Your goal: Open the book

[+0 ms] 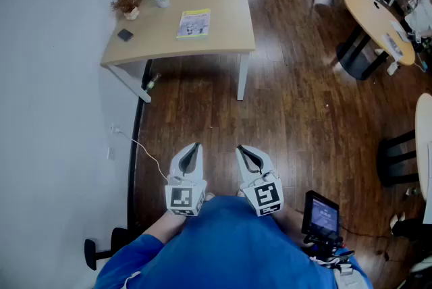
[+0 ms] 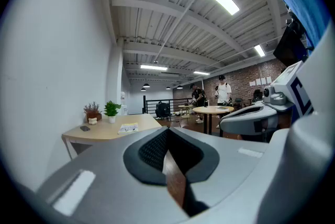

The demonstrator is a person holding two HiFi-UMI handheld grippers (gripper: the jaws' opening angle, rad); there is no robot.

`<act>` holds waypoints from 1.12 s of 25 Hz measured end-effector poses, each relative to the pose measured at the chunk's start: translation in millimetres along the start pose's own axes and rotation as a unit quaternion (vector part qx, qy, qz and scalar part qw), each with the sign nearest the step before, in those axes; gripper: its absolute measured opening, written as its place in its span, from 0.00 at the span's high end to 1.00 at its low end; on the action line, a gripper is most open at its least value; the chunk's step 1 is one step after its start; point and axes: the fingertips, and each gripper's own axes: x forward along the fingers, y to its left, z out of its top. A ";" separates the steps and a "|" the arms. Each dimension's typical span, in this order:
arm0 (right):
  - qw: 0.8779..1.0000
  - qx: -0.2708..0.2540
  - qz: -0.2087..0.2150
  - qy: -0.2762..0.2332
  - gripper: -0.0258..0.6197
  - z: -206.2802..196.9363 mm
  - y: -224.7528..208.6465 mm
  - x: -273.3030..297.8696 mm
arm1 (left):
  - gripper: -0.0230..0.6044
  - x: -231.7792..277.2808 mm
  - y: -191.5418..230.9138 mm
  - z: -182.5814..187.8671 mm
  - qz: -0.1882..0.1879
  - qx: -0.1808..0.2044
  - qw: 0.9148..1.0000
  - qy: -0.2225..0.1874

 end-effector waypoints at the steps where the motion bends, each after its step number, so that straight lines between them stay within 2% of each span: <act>1: 1.000 0.000 0.000 -0.001 0.96 -0.8 -3.7 -2.3 | 0.95 1.6 -2.9 0.0 0.002 0.001 1.000 -0.001; 8: 1.000 0.008 0.001 -0.002 0.96 -6.8 -31.4 -13.4 | 0.95 15.8 -23.9 3.8 0.015 0.004 1.000 -0.001; 14: 1.000 0.010 0.006 -0.002 0.96 -11.6 -44.3 -5.2 | 0.95 29.2 -23.0 0.9 0.024 0.004 1.000 0.005; 22: 1.000 0.008 0.003 0.004 0.96 -9.5 -59.5 42.2 | 0.95 69.2 7.5 -4.6 0.020 0.001 1.000 0.004; 28: 1.000 -0.003 -0.002 0.017 0.96 -3.0 -66.4 95.7 | 0.95 107.8 49.0 -4.0 0.012 -0.014 1.000 -0.005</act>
